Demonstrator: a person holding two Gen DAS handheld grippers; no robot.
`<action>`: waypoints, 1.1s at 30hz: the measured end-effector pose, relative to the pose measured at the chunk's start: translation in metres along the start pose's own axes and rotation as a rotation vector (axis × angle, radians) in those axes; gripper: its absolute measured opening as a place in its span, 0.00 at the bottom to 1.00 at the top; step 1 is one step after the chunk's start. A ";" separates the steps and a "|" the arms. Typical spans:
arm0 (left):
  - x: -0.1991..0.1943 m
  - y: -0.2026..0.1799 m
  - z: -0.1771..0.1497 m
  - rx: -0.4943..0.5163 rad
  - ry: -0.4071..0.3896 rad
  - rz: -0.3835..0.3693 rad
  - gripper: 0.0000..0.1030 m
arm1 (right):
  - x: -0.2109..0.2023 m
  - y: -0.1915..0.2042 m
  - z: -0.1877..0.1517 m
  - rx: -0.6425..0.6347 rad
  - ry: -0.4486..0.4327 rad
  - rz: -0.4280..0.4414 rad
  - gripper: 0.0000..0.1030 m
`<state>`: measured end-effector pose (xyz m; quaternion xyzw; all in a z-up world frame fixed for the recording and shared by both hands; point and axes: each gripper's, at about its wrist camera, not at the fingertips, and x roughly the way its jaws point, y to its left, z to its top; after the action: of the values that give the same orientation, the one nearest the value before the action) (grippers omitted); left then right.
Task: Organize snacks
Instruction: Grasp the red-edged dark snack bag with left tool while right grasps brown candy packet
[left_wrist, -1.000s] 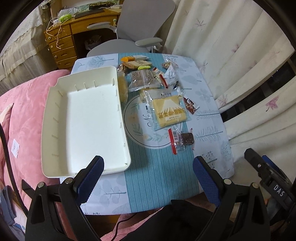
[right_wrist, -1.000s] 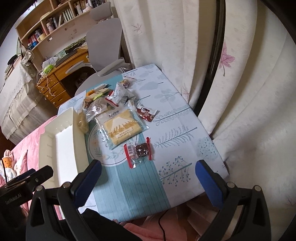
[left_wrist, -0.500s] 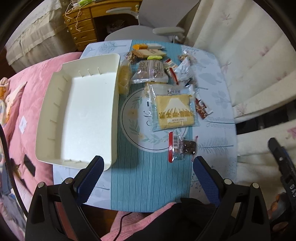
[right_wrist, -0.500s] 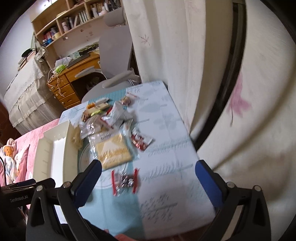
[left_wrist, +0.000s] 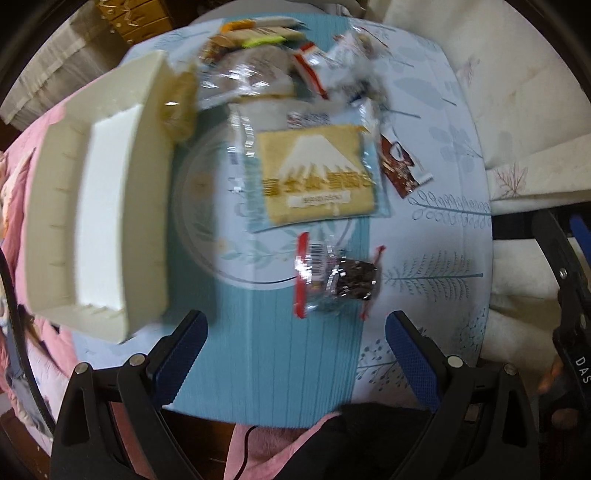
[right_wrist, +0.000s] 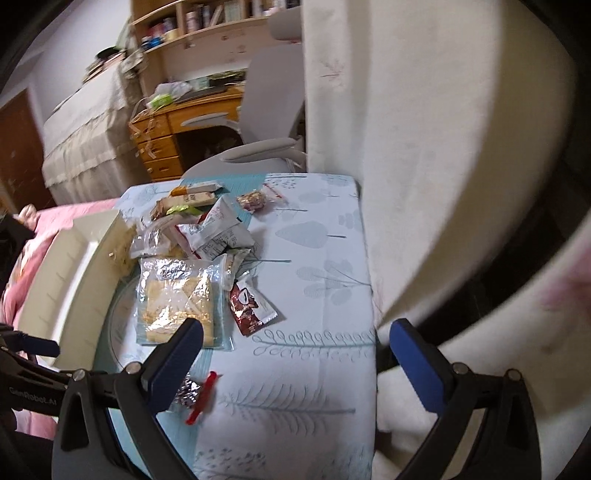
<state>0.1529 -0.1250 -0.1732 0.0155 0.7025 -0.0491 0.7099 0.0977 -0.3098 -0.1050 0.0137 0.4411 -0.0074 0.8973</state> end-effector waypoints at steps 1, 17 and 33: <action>0.005 -0.003 0.001 0.009 -0.001 -0.009 0.94 | 0.005 0.000 -0.001 -0.015 -0.008 0.011 0.98; 0.085 -0.047 0.009 0.083 -0.015 -0.054 0.89 | 0.094 0.024 -0.015 -0.326 -0.050 0.089 0.98; 0.118 -0.053 0.013 0.076 -0.015 -0.020 0.73 | 0.166 0.045 -0.029 -0.458 0.083 0.179 0.85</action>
<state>0.1618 -0.1849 -0.2879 0.0353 0.6949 -0.0829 0.7134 0.1771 -0.2641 -0.2536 -0.1507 0.4645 0.1729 0.8554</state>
